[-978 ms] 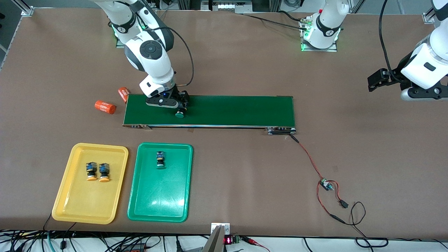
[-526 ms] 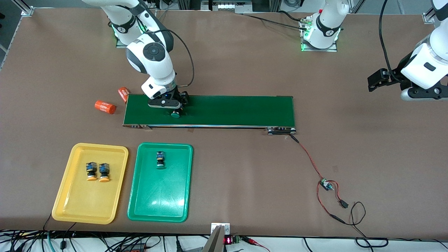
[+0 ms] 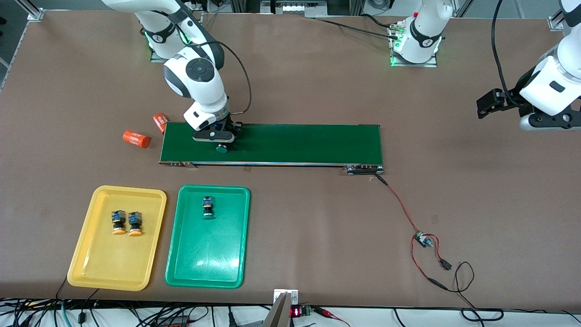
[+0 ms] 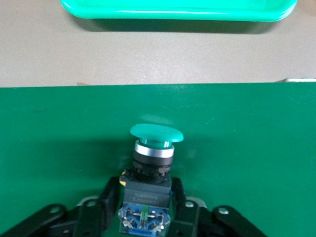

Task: Sort buttons by color to trays
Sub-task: 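Place the green button in the green tray with the right gripper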

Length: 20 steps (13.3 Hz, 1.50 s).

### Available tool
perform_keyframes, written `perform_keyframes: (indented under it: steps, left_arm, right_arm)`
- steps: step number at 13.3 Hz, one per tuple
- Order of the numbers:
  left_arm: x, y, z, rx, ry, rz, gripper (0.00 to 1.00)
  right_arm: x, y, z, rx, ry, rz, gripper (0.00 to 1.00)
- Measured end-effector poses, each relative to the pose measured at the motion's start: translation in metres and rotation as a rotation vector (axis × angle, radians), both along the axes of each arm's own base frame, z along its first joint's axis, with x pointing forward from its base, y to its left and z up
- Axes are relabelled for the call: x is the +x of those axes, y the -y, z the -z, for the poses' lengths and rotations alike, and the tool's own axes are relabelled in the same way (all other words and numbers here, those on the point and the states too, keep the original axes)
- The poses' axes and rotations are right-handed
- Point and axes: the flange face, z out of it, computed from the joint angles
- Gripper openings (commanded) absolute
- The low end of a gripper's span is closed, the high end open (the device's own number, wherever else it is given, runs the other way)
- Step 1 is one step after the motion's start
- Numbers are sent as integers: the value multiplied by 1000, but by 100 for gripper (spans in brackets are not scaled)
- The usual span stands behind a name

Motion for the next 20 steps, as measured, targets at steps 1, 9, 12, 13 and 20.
perform_keyframes:
  steps: [1, 9, 12, 13, 20]
  left_arm:
    - [0, 0, 0, 0, -2, 0, 100]
    - [-1, 0, 1, 1, -11, -1, 100]
    - [-1, -2, 1, 1, -11, -3, 100]
    - [-1, -2, 1, 1, -11, -4, 100]
    - [-1, -2, 1, 1, -11, -4, 100]
  right_arm:
    - [3, 2, -2, 2, 4, 6, 8]
    - [95, -2, -101, -24, 72, -8, 8]
    - [148, 6, -116, 23, 103, -45, 8]
    - [167, 15, -111, 31, 104, -59, 8]
    - [233, 19, -30, 110, 87, -123, 10]
